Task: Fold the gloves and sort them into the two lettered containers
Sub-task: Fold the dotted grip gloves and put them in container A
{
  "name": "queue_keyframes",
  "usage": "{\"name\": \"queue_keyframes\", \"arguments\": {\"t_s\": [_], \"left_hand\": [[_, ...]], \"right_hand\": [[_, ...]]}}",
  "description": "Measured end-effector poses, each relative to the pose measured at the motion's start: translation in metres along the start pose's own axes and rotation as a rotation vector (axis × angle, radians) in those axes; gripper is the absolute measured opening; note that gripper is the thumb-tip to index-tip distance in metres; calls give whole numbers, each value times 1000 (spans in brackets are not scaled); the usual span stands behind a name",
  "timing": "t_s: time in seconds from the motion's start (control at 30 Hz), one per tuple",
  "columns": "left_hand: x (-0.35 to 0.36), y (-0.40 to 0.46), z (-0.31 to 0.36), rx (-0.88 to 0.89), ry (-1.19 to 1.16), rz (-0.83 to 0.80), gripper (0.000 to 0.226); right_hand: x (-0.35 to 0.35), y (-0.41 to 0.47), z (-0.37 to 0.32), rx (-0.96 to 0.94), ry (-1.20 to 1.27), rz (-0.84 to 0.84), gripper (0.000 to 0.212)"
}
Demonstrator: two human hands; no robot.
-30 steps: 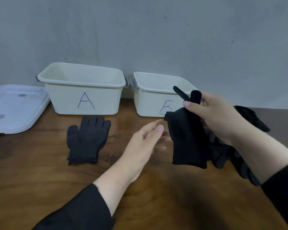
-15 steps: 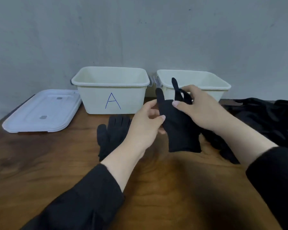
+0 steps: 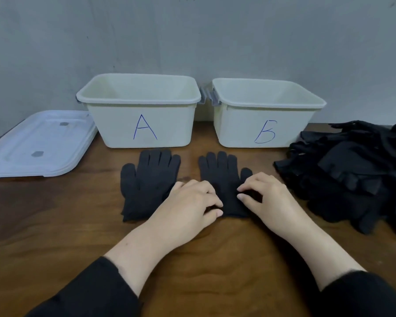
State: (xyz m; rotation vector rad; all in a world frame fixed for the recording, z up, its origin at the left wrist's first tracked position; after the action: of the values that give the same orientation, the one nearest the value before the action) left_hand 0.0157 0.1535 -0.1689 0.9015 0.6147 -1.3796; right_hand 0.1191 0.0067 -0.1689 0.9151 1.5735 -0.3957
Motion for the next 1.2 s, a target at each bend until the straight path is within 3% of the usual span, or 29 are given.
{"name": "queue_keyframes", "arguments": {"t_s": [0.07, 0.17, 0.3, 0.47, 0.6, 0.73, 0.87, 0.97, 1.07, 1.13, 1.2], "left_hand": [[-2, 0, 0, 3, -13, -3, 30], [-12, -2, 5, 19, -27, 62, 24], [-60, -17, -6, -40, 10, 258, 19], [-84, -55, -54, -191, -27, 100, 20], [-81, -67, -72, -281, -64, -28, 19], [-79, -65, -72, -281, -82, -37, 7], [-80, -67, -73, -287, -106, -4, 10], [-88, -67, -70, -289, -140, 122, 11], [-104, -65, -57, -261, -260, 378, 10], [-111, -59, -45, -250, -384, 530, 10], [-109, -47, -30, -241, -515, 616, 10]], "right_hand": [[-1, 0, -1, 4, -54, 41, 11], [-19, -3, -21, -113, -72, 230, 6], [-2, -10, -54, -264, -5, 24, 21], [3, -9, -71, -273, -65, 68, 24], [13, -8, -83, -271, -74, -20, 25], [13, -6, -84, -229, -34, -39, 23], [10, -7, -84, -186, 9, -28, 23], [8, -7, -80, -129, 77, -14, 19], [-6, -8, -80, -106, 162, 99, 15], [-19, -9, -78, -30, 292, 182, 16], [-24, -8, -83, 37, 500, 144, 27]]}}
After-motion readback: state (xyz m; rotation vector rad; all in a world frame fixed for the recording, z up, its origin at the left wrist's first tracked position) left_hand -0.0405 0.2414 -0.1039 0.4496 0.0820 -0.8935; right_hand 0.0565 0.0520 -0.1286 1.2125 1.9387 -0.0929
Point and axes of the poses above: each hand's wrist, its own y-axis towards the middle knuckle, its own x-axis out of the palm, z = x × y, the point moved 7 cm from there along y, towards the middle knuckle, and after that the axes turned 14 degrees about -y, right-handed, at the moved point
